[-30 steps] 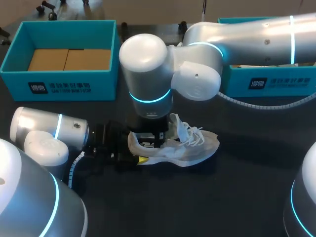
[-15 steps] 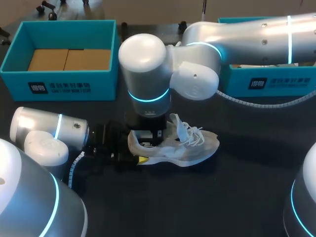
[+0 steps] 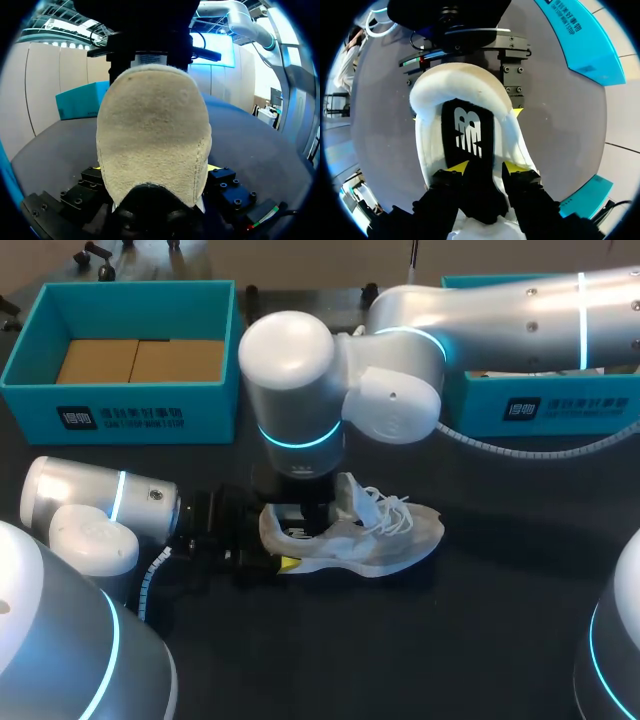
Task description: Take the shoe out of the shoebox, open the shoe tongue, remove and reinsert the insole, then place the shoe into the shoebox
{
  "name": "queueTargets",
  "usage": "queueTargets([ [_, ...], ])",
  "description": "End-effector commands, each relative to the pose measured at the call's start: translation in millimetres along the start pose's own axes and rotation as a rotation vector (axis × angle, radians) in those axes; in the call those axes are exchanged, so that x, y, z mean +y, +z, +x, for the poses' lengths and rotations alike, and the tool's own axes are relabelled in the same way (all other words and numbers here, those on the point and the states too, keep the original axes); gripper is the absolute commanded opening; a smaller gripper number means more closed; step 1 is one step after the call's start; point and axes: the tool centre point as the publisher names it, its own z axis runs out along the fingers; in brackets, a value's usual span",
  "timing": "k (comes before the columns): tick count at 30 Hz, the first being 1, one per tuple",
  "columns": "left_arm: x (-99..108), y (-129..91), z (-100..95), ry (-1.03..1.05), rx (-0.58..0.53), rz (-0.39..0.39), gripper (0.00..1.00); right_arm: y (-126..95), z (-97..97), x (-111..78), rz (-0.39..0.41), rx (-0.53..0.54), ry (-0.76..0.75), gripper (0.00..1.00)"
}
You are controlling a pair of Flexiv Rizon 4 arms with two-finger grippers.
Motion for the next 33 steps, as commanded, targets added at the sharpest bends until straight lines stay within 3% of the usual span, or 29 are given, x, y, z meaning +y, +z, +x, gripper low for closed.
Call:
queueTargets([
  [1,-0.5,0.1,1.2,0.001,-0.001,-0.005,0.00,5.7,-1.0,-1.6,-0.010,0.000,0.002,0.45],
  [14,-0.5,0.1,1.2,0.001,-0.001,-0.005,0.00,23.9,-2.1,6.5,-0.049,0.004,0.004,0.58],
  [33,-0.5,0.1,1.2,0.001,-0.001,-0.005,0.00,36.2,16.2,10.6,-0.052,0.054,-0.001,0.45],
])
